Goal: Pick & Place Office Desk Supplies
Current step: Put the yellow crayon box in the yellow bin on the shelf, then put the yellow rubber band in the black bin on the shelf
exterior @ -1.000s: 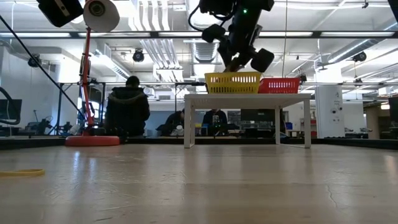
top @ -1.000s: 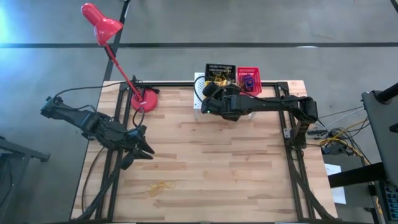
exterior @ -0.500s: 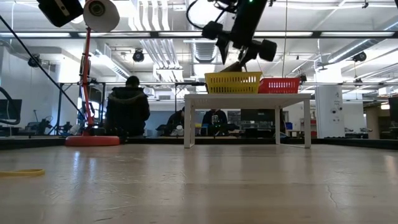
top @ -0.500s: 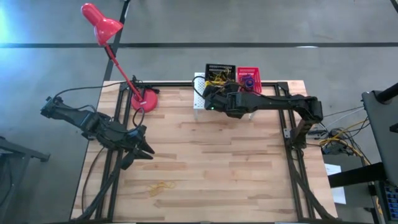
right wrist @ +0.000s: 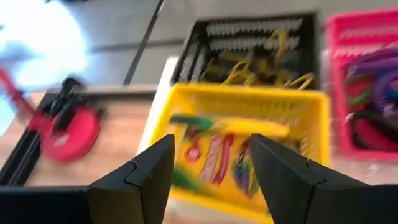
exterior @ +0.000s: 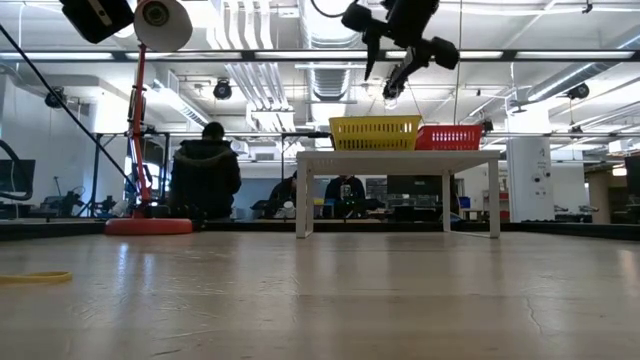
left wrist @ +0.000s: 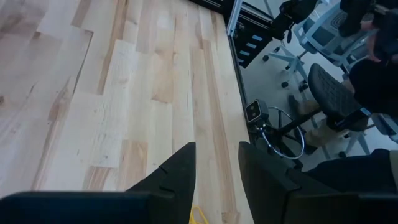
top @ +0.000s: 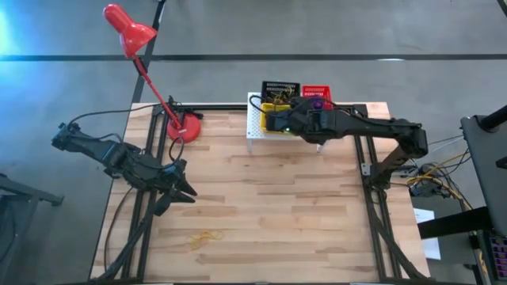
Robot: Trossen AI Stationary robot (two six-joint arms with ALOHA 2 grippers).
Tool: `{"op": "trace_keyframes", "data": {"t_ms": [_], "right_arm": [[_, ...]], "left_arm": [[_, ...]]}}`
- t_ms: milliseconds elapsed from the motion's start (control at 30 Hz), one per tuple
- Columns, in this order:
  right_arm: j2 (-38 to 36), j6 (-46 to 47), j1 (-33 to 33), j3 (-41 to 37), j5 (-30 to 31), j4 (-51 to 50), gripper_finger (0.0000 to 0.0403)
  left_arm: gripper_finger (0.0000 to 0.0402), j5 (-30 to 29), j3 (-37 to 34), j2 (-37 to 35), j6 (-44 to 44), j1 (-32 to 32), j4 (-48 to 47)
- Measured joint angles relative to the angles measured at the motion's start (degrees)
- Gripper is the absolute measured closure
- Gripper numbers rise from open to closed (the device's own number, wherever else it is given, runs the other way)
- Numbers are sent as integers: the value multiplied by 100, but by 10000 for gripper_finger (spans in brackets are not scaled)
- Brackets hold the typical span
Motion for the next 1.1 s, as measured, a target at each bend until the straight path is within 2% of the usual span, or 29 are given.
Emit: {"op": "trace_keyframes", "data": {"t_ms": [67, 200, 267, 500, 700, 1100], "right_arm": [[-35, -247, -9, 0, -465, 96, 201], [75, -1185, -412, 4, -2129, 902, 214], [178, -1404, -662, 29, -2585, 1107, 227], [559, -1795, -1262, 392, -2801, 1012, 312], [618, -1810, -1537, 415, -2797, 401, 386], [616, -1962, -1483, 402, -3443, -408, 394]], "left_arm": [[276, 0, 0, 0, 0, 0, 8], [276, 0, 0, -3, -1, 0, 72], [276, 0, 0, 0, 0, 0, 88], [276, -18, 0, 0, -142, 0, 140], [276, -200, 0, 7, -194, 0, 171], [276, -328, 0, 8, -167, 0, 157]]}}
